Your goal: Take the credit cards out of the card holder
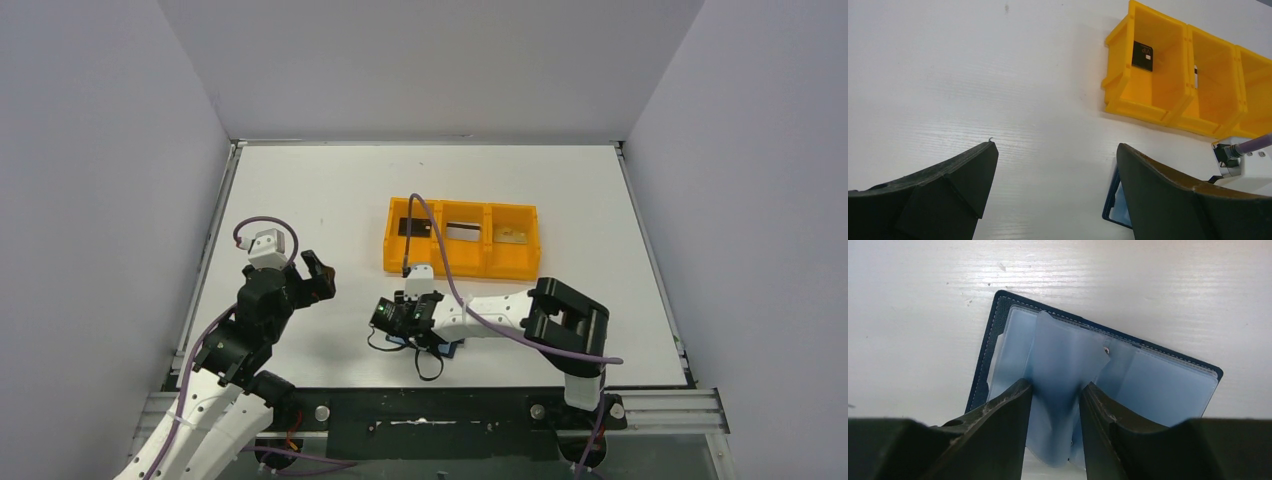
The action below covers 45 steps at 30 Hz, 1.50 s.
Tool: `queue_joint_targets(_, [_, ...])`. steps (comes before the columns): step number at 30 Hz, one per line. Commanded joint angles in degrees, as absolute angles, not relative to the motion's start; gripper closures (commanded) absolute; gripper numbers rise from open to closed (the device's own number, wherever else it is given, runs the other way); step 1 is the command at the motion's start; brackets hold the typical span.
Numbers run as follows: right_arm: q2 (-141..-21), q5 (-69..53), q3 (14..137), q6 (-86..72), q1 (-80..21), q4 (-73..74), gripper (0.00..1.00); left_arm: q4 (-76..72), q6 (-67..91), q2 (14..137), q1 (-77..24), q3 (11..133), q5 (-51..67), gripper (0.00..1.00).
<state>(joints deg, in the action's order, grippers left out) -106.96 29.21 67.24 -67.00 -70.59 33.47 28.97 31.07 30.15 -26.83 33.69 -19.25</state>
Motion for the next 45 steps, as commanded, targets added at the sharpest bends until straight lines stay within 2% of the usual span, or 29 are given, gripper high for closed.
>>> queue_joint_targets(1, [-104.0, 28.6, 64.5, -62.8, -70.8, 27.9, 0.58, 27.4, 31.2, 30.2, -26.3, 35.4, -18.6, 0.09])
queue_joint_targets(7, [-103.4, 30.0, 67.1, -64.2, -70.7, 31.8, 0.29, 27.4, 31.2, 30.0, -26.2, 35.4, -18.6, 0.09])
queue_joint_targets(9, [-103.4, 30.2, 68.1, -64.9, -70.7, 32.7, 0.22, 27.4, 31.2, 30.0, -26.2, 35.4, -18.6, 0.09])
queue_joint_targets(19, [-105.5, 29.7, 70.4, -65.9, -70.5, 32.5, 0.17, 27.4, 31.2, 30.0, -26.1, 35.4, -18.6, 0.09])
queue_joint_targets(26, [-111.0, 27.3, 73.1, -67.7, -69.5, 36.4, 0.19, 27.4, 31.2, 30.1, -26.1, 35.4, -18.6, 0.09])
queue_joint_targets(32, [-111.2, 27.0, 71.1, -69.3, -70.2, 36.7, 0.30, 27.5, 31.3, 29.8, -26.0, 35.4, -18.8, 0.09])
queue_joint_targets(37, [-107.8, 27.3, 68.4, -66.0, -70.2, 31.4, 0.37, 27.4, 31.3, 30.1, -25.9, 35.4, -18.6, 0.09])
queue_joint_targets(41, [-105.8, 27.5, 66.7, -64.5, -70.1, 28.9, 0.49, 27.4, 31.3, 30.4, -26.0, 35.4, -18.5, 0.10])
queue_joint_targets(45, [-107.5, 28.3, 68.3, -64.4, -70.2, 32.5, 0.52, 27.4, 31.3, 30.3, -25.8, 35.3, -18.4, 0.09])
